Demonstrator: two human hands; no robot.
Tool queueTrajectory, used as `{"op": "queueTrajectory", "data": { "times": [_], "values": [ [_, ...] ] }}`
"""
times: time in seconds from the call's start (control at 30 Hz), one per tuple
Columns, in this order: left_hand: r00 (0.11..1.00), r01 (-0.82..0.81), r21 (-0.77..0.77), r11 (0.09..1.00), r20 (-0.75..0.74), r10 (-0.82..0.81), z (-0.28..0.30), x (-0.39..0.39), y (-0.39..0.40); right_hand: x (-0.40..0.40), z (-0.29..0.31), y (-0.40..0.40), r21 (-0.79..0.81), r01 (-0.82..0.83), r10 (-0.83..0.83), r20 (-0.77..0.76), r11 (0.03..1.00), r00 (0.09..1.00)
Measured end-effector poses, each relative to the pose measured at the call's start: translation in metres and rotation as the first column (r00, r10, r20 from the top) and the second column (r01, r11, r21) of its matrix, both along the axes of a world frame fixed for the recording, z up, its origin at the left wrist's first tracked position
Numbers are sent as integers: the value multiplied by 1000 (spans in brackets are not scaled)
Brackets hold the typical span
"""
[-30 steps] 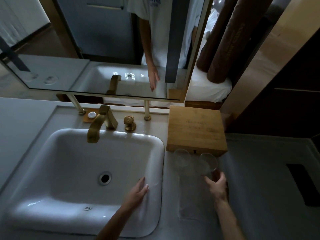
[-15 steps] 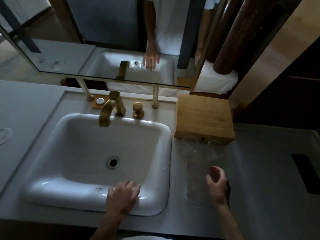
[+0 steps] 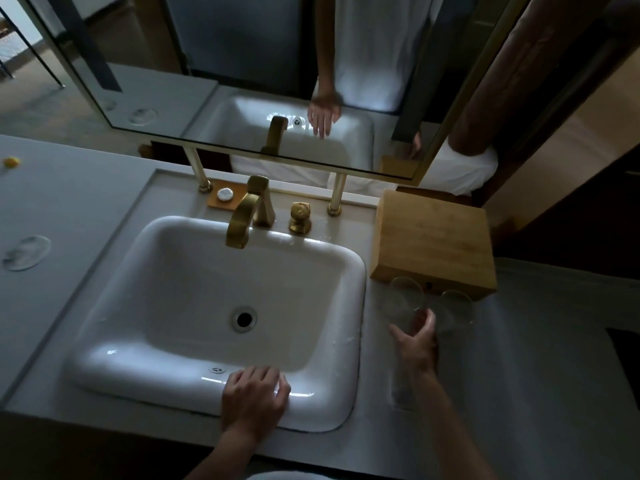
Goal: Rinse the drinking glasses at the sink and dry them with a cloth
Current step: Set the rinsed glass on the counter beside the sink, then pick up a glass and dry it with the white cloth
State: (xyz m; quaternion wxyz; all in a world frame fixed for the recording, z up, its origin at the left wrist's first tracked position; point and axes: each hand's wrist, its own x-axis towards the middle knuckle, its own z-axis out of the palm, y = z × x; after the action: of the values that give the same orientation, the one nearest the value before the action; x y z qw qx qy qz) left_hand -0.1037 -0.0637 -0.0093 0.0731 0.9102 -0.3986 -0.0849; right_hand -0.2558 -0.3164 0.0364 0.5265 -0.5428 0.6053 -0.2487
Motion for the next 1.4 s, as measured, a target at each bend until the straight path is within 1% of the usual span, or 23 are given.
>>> {"op": "queueTrajectory", "data": {
  "times": [0.1,0.17,0.33,0.4,0.5,0.63,0.73,0.87,0.9,0.97,1.0,1.03,1.07,1.1,1.13,1.2,1.27,1.33,1.4],
  "values": [
    [1000,-12,9,1000,-24,12,1,0,0,16,0,-8,6,82,-81,-14,997,997],
    [999,-21,19,1000,-38,21,1,0,0,25,1,-11,-7,107,-107,-6,994,994],
    [998,-18,35,999,-53,20,0,2,1,28,-17,-22,-121,119,-118,10,985,993],
    [998,-20,35,999,-63,22,1,2,0,33,-8,-21,-168,127,-127,13,978,992],
    [997,-15,41,999,-72,18,4,2,0,37,1,-16,-193,129,-126,26,973,992],
    [998,-15,26,1000,-55,17,3,3,0,33,11,-9,-262,113,-118,-3,959,993],
    [997,8,36,999,-74,-5,0,4,-1,29,21,-3,-288,89,-90,7,953,996],
    [996,44,69,997,-80,-38,-2,8,1,20,36,11,-303,-4,4,0,953,1000],
    [993,61,89,994,-105,-51,-1,10,1,18,38,15,-289,-28,32,10,957,999],
    [972,80,128,989,-228,-49,9,17,0,14,43,23,-256,-72,85,37,964,996],
    [950,60,122,991,-310,-19,7,22,-1,14,46,28,-244,-102,117,45,964,992],
    [917,-10,90,996,-396,45,8,28,-2,14,49,33,-232,-134,150,55,964,987],
    [838,-70,41,997,-539,81,13,35,-3,15,53,38,-215,-161,181,76,963,981],
    [707,-145,-11,989,-701,96,21,41,-4,17,56,43,-192,-187,209,100,963,973],
    [586,-229,-63,971,-806,86,29,47,-5,19,59,47,-162,-221,241,116,962,964],
    [463,-328,-163,930,-886,8,47,57,-7,26,63,55,-92,-296,307,150,951,940],
    [357,-371,-205,906,-932,-65,62,66,-8,36,65,64,-13,-378,374,190,926,908],
    [307,-333,-260,906,-939,-157,78,73,-8,48,71,75,79,-447,421,222,891,879],
    [245,-294,-299,908,-942,-231,90,78,-6,59,78,87,196,-488,428,279,851,859]
  ]
}}
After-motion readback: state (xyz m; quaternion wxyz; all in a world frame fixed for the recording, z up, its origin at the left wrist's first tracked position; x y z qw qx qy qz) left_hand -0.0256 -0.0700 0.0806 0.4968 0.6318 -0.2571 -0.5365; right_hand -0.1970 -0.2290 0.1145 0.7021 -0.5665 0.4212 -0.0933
